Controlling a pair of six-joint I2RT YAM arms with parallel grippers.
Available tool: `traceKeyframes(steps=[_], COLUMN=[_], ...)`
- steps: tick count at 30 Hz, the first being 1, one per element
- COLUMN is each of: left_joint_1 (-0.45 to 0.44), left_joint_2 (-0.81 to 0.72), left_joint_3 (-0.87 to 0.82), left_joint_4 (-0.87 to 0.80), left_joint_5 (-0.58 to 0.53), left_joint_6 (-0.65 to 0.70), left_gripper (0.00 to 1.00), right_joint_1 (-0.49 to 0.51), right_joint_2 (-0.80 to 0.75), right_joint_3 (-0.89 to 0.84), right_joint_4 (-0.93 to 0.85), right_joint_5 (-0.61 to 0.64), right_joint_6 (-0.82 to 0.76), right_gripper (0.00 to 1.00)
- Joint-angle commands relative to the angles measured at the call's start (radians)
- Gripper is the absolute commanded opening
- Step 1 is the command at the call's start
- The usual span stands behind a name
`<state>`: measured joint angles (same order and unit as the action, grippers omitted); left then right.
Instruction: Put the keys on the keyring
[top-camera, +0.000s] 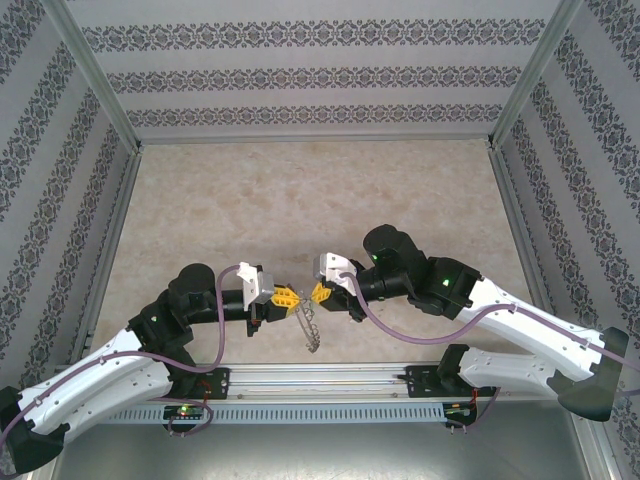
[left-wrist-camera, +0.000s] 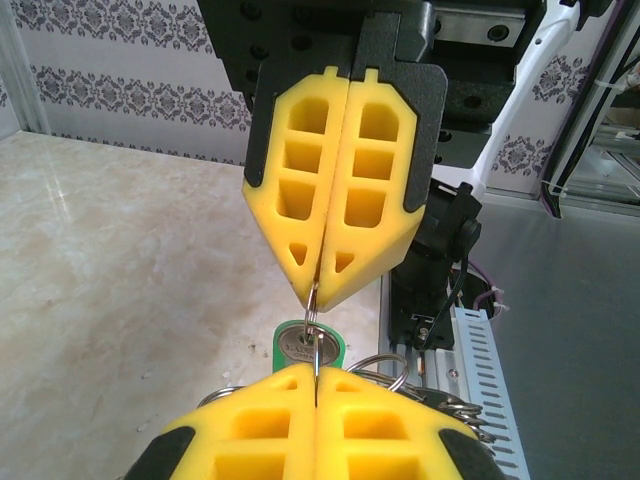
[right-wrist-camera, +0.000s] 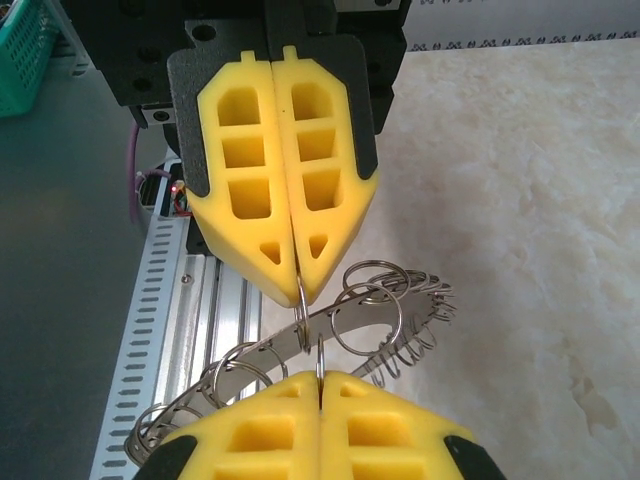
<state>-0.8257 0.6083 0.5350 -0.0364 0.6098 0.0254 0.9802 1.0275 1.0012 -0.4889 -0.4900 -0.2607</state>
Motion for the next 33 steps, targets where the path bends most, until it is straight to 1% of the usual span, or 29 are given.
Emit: traceKeyframes(steps=[1, 14, 33], left_joint_1=[-0.016, -0.016, -0.016], left_joint_2=[-0.019, -0.028, -0.036], left_joint_3=[0.004, 0.003, 0.003], left_joint_4=[0.067, 0.066, 0.063], left_joint_5=[0.013, 0.006, 0.005], left_joint_6=[0.02, 0.022, 0.022], left_gripper=[0.0, 0.0, 0.0], right_joint_1=[0.018, 0.023, 0.025], right_joint_2=[-0.005, -0.026, -0.032], right_joint_3=[0.018, 0.009, 0.005], right_joint_4=[0.027, 0.0, -0.001], right_joint_5=[-0.008, 0.008, -0.001], right_joint_6=[0.01, 0.01, 0.016], right_gripper=[0.0, 0.0, 0.0])
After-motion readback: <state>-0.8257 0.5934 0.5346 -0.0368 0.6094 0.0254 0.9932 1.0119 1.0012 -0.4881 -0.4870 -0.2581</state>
